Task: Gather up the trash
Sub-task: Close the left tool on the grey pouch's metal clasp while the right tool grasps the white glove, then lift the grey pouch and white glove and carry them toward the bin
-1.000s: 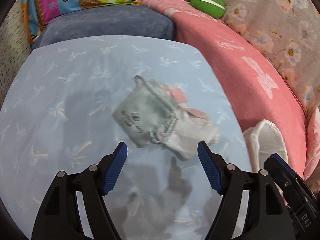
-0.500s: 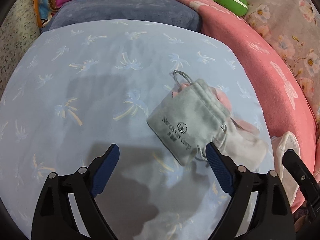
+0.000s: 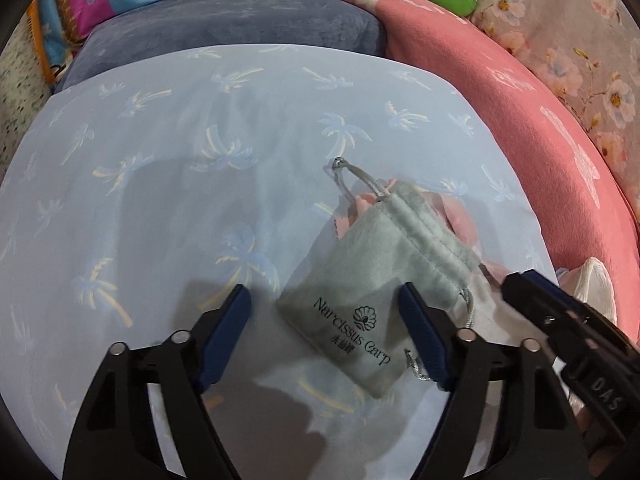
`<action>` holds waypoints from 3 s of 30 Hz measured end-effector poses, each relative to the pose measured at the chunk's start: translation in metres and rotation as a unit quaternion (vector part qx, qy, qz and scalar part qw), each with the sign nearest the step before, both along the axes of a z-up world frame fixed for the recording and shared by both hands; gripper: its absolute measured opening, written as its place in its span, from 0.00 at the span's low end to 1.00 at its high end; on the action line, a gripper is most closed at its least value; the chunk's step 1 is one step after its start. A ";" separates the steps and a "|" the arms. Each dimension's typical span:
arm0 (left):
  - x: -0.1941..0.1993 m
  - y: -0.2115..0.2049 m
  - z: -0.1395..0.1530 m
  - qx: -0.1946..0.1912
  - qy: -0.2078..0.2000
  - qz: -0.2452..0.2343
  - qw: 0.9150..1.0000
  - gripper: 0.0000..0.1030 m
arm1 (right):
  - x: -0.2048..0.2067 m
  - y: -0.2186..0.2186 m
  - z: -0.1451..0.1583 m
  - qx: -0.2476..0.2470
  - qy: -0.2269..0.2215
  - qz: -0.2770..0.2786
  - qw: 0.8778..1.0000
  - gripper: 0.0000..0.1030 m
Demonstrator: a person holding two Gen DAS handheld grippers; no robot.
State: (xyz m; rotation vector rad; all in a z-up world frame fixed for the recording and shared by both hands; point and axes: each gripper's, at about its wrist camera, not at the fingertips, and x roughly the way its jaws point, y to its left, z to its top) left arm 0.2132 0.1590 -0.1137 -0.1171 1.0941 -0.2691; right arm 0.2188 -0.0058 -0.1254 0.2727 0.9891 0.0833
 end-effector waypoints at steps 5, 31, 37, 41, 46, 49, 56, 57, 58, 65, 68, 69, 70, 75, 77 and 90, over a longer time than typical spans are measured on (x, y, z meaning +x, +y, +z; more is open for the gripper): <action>0.002 -0.002 0.001 -0.011 0.000 -0.020 1.000 0.31 | 0.001 -0.002 -0.012 0.001 0.008 -0.008 1.000 0.33; -0.042 0.006 0.063 -0.051 -0.057 -0.014 0.997 0.05 | -0.053 -0.004 0.043 0.026 -0.034 0.007 0.999 0.10; -0.059 0.002 0.064 -0.051 -0.054 -0.019 0.997 0.05 | -0.076 -0.007 0.042 0.021 -0.032 0.007 0.999 0.24; -0.071 -0.001 0.059 -0.048 -0.046 -0.026 0.997 0.05 | -0.098 -0.007 0.035 0.017 -0.022 0.010 1.000 0.33; -0.080 -0.008 0.050 -0.045 -0.033 -0.034 0.998 0.05 | -0.114 -0.006 0.017 0.004 -0.001 0.009 1.000 0.38; -0.086 -0.011 0.048 -0.043 -0.028 -0.039 0.998 0.05 | -0.119 -0.009 0.005 0.006 0.015 0.004 1.000 0.35; -0.096 -0.023 0.058 -0.041 -0.040 -0.051 0.997 0.05 | -0.126 -0.014 0.019 0.014 0.002 0.000 1.000 0.05; -0.097 -0.025 0.060 -0.041 -0.042 -0.053 0.997 0.05 | -0.127 -0.015 0.024 0.015 -0.006 -0.001 1.000 0.05; -0.098 -0.027 0.063 -0.041 -0.046 -0.055 0.997 0.05 | -0.129 -0.017 0.030 0.016 -0.013 -0.002 1.000 0.05; -0.105 -0.047 0.083 -0.045 -0.070 -0.074 0.994 0.05 | -0.142 -0.034 0.073 0.022 -0.068 -0.018 0.997 0.04; -0.107 -0.059 0.092 -0.047 -0.080 -0.085 0.992 0.05 | -0.148 -0.046 0.091 0.025 -0.088 -0.030 0.995 0.04; -0.108 -0.063 0.095 -0.047 -0.084 -0.089 0.991 0.05 | -0.151 -0.051 0.097 0.026 -0.095 -0.034 0.995 0.04; -0.109 -0.068 0.099 -0.047 -0.088 -0.094 0.991 0.05 | -0.153 -0.056 0.103 0.027 -0.102 -0.039 0.994 0.04; -0.113 -0.093 0.112 -0.048 -0.103 -0.116 0.987 0.05 | -0.168 -0.082 0.122 0.032 -0.126 -0.064 0.990 0.04; -0.115 -0.102 0.115 -0.048 -0.108 -0.126 0.985 0.05 | -0.174 -0.092 0.129 0.031 -0.133 -0.074 0.988 0.04; -0.134 -0.174 0.133 -0.045 -0.130 -0.195 0.971 0.05 | -0.213 -0.168 0.145 0.030 -0.163 -0.151 0.974 0.04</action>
